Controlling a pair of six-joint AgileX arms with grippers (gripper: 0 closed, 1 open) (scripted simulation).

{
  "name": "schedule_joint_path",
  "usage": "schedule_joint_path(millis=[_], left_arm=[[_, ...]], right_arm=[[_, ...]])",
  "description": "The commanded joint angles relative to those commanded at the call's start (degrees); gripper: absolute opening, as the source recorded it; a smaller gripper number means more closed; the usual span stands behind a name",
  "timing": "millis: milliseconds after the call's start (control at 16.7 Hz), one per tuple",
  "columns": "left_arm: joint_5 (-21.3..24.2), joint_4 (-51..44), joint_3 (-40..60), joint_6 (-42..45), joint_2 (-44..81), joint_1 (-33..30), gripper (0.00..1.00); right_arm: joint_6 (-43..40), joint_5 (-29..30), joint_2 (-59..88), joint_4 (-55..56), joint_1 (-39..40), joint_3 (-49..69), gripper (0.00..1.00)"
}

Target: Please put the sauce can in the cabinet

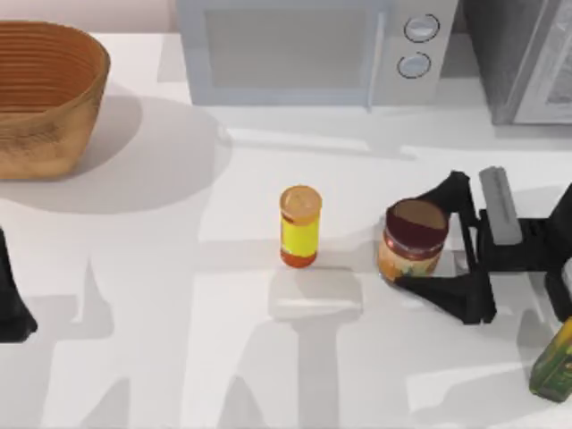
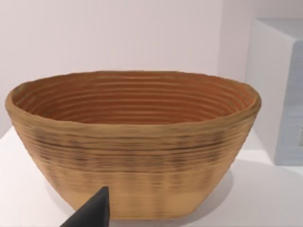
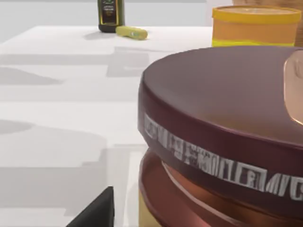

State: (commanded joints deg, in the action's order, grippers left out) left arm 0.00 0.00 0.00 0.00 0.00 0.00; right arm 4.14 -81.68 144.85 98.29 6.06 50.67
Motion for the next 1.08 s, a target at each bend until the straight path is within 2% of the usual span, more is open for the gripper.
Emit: schedule_joint_path(millis=[660, 1080], left_arm=[[0.0, 0.0, 0.0, 0.0, 0.0, 0.0, 1.0], [0.0, 0.0, 0.0, 0.0, 0.0, 0.0, 1.0]], right_arm=[[0.0, 0.0, 0.0, 0.0, 0.0, 0.0, 0.02], [0.0, 0.0, 0.0, 0.0, 0.0, 0.0, 0.0]])
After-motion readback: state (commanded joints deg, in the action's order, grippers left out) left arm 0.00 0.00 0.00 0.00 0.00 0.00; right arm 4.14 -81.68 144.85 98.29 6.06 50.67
